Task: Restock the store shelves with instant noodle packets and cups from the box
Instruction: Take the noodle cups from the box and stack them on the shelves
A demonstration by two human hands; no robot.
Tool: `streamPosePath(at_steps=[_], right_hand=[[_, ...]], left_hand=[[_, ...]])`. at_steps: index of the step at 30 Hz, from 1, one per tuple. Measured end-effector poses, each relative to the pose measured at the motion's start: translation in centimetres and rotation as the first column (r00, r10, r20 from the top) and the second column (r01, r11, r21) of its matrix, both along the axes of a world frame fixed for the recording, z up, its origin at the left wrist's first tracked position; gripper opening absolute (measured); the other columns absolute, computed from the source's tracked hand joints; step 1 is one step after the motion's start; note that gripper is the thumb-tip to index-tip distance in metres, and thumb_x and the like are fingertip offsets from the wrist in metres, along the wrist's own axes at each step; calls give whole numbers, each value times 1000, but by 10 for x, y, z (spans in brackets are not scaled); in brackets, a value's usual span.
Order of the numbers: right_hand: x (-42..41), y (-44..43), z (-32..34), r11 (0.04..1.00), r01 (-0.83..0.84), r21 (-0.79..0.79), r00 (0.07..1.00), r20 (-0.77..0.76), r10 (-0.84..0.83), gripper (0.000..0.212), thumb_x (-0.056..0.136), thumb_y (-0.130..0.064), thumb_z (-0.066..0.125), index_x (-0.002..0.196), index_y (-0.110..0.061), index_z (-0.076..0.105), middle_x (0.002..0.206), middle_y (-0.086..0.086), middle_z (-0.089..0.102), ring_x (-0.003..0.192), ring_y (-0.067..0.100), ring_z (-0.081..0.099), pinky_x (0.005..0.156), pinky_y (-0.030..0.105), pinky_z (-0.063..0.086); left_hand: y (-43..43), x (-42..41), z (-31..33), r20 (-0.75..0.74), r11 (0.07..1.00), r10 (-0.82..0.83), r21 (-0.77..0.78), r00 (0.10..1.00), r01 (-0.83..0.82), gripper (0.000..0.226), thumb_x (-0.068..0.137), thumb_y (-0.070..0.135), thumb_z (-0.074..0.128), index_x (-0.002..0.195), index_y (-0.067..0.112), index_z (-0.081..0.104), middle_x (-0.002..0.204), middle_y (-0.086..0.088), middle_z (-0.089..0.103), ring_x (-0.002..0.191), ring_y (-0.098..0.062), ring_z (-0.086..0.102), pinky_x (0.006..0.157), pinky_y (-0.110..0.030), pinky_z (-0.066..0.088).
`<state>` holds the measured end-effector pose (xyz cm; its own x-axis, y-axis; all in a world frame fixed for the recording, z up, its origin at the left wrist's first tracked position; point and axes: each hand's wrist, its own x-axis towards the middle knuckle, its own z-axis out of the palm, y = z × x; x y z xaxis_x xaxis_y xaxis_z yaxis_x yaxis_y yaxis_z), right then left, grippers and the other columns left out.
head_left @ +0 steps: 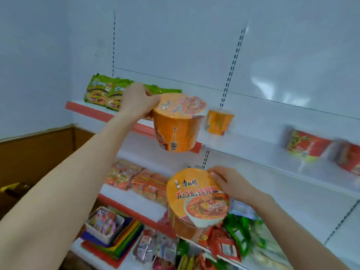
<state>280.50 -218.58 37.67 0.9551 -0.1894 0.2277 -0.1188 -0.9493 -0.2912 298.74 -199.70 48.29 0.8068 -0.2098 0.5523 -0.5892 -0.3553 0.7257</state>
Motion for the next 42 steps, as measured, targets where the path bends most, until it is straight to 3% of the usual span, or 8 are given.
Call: streamPosePath(at_steps=[5,8,10,17,24,32,36,42], right_hand=[[-54,-61,57,995,93,-37,991,99,-89,28,97,-17,40,108,-2,62,110,12,65,102,24,58,82,26,38],[-68,-87,84,988,148,-32,980,142,-142,29,97,-17,40,111,-6,63,113,8,65,103,21,57,77,21,36],[-69,-101,99,982,187,-10,966,182,-182,29,97,-17,41,109,-5,64,112,10,65,102,23,59,78,23,39],[-33,-169,141,948,296,113,915,251,-315,30,95,-12,41,98,5,66,97,27,67,86,40,66,72,40,53],[36,-253,147,889,430,158,875,169,-453,32,96,-12,38,99,8,62,90,31,66,62,27,58,34,14,41],[91,-325,129,851,509,131,854,46,-518,30,97,-13,36,102,3,61,94,27,66,59,26,58,35,15,42],[107,-353,123,851,505,145,859,8,-511,28,97,-14,36,99,0,61,80,20,63,49,20,53,33,16,41],[127,-384,120,858,487,162,871,-25,-490,30,98,-16,37,98,1,62,81,20,62,58,25,56,36,17,44]], left_hand=[[-71,-30,53,-52,980,-134,-152,990,125,17,69,20,66,60,6,59,78,-26,68,71,-34,69,73,-48,57],[-105,-39,80,-57,976,-162,-153,985,152,17,72,13,64,59,7,55,54,-13,64,46,-21,66,64,-42,59],[-127,-40,97,-64,973,-183,-156,981,171,14,74,10,62,63,6,54,54,-11,61,36,-15,61,59,-37,59],[-201,-11,145,-7,946,-270,-186,963,264,15,75,7,61,64,3,51,63,-16,60,55,-28,66,54,-33,58],[-276,53,162,18,927,-337,-168,942,335,14,76,8,62,66,3,51,65,-17,61,59,-31,67,60,-36,59],[-354,109,142,-33,919,-394,-49,919,392,10,78,8,60,74,1,54,65,-16,60,56,-29,66,60,-34,58],[-379,127,128,-88,917,-397,-12,914,398,12,78,9,62,85,-1,58,64,-15,60,57,-28,66,61,-35,58],[-407,135,105,-138,912,-388,88,911,401,10,81,8,61,75,2,55,64,-13,59,51,-24,63,50,-28,55]])
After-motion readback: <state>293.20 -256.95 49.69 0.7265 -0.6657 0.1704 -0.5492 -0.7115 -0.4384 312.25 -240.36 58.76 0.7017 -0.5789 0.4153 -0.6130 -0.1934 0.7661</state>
